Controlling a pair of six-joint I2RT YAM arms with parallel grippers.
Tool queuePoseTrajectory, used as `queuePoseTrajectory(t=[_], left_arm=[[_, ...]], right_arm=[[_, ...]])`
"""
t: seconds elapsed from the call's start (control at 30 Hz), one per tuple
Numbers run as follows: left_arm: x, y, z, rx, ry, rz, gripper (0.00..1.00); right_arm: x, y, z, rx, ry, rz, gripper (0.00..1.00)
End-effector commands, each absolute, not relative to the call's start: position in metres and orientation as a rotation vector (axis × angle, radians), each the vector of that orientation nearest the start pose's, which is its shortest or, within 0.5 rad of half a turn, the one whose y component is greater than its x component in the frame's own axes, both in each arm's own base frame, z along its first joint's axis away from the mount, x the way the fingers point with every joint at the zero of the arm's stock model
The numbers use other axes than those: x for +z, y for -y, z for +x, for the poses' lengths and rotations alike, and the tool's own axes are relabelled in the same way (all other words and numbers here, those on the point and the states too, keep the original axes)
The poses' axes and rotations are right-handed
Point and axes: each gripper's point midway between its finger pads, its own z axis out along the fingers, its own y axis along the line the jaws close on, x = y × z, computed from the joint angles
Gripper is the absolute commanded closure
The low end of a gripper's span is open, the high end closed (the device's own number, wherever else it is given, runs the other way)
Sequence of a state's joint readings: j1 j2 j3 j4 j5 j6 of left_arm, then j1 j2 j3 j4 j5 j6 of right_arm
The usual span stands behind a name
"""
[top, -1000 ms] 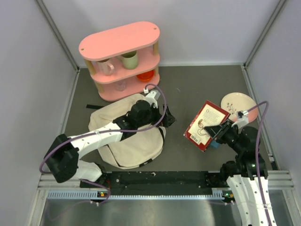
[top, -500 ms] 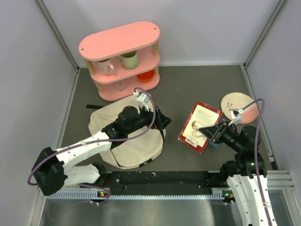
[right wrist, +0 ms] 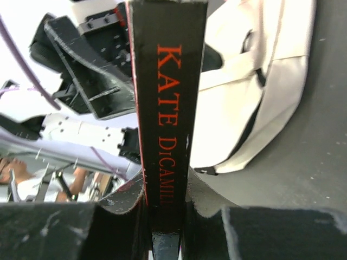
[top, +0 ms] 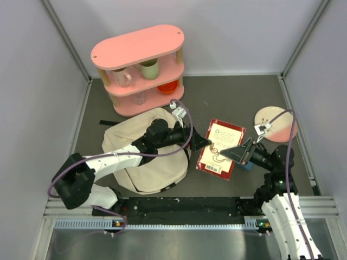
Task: Pack the student bag
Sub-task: Pick up the book from the center of the board.
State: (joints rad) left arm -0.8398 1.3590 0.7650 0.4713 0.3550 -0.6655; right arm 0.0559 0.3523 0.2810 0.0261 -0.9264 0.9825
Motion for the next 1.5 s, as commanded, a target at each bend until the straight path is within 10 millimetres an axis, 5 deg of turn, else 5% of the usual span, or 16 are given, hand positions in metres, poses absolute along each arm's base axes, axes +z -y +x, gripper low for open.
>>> queuePoseTrajectory(t=[0.0,0.4,0.53,0.67,0.7,0.8,1.1,1.47], left_arm=[[0.273,0.391,0.213,-1.525,-1.632,0.545,0.01],[0.286,0.397,0.196,-1.656,-1.509,0.633,0.06],[0.276,0.395,0.196,-1.655,-1.518,0.608,0.29],[0.265,0.399,0.197,-1.674,-1.554,0.607,0.64],[0.262,0.399,0.197,-1.677,-1.56,0.599,0.79],[0.257,0.399,0.201,-1.689,-1.564,0.543,1.0],[0.25,0.405,0.2,-1.763,-1.562,0.508,1.0],[0.244,0.389,0.204,-1.576,-1.63,0.54,1.0]], right_arm=[[0.247,-0.181,0.14,1.594,-1.714,-0.231,1.0],[0.214,-0.191,0.135,1.673,-1.799,-0.412,1.0],[0.205,-0.193,0.14,1.687,-1.863,-0.41,1.0],[0.201,-0.194,0.14,1.676,-1.883,-0.393,1.0],[0.201,-0.195,0.14,1.674,-1.894,-0.382,1.0],[0.2,-0.194,0.142,1.656,-1.911,-0.367,1.0],[0.198,-0.191,0.161,1.557,-1.963,-0.278,1.0],[0.201,-0.192,0.165,1.566,-1.93,-0.255,1.0]])
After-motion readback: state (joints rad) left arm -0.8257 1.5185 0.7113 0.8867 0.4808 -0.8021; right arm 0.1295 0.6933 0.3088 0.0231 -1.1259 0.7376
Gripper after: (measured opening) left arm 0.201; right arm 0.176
